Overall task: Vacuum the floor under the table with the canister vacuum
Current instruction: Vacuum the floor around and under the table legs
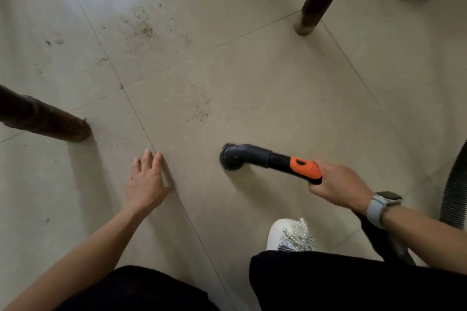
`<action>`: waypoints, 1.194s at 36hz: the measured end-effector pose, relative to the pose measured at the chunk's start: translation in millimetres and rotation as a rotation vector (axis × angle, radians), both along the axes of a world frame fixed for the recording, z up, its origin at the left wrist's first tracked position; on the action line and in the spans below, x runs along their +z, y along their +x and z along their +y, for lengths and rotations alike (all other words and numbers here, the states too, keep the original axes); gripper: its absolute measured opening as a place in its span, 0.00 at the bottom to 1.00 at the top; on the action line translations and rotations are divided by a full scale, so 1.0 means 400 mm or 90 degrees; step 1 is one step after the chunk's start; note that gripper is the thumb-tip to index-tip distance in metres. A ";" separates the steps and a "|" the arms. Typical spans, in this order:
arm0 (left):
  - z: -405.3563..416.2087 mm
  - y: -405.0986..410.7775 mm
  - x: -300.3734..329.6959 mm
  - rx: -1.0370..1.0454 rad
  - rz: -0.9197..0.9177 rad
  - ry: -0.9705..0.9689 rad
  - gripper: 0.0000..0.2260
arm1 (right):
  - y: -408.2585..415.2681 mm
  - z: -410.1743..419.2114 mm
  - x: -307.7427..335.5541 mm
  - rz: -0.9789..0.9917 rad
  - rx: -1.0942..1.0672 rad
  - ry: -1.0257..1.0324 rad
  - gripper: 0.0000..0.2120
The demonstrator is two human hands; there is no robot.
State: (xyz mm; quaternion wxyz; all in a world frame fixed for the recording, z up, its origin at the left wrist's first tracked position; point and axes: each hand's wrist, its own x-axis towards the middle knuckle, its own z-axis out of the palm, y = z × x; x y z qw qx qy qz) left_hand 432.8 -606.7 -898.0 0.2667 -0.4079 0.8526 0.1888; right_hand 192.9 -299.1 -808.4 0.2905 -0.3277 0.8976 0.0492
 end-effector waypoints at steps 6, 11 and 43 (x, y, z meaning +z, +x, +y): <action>-0.012 -0.034 0.002 -0.042 0.006 -0.004 0.41 | 0.028 0.007 -0.012 -0.086 0.172 0.060 0.12; -0.008 -0.111 0.015 -0.123 0.040 0.030 0.41 | -0.133 0.084 -0.009 0.065 -0.153 0.013 0.16; 0.001 0.043 -0.018 0.012 -0.012 -0.007 0.51 | -0.053 -0.199 -0.017 0.017 -0.080 -0.043 0.15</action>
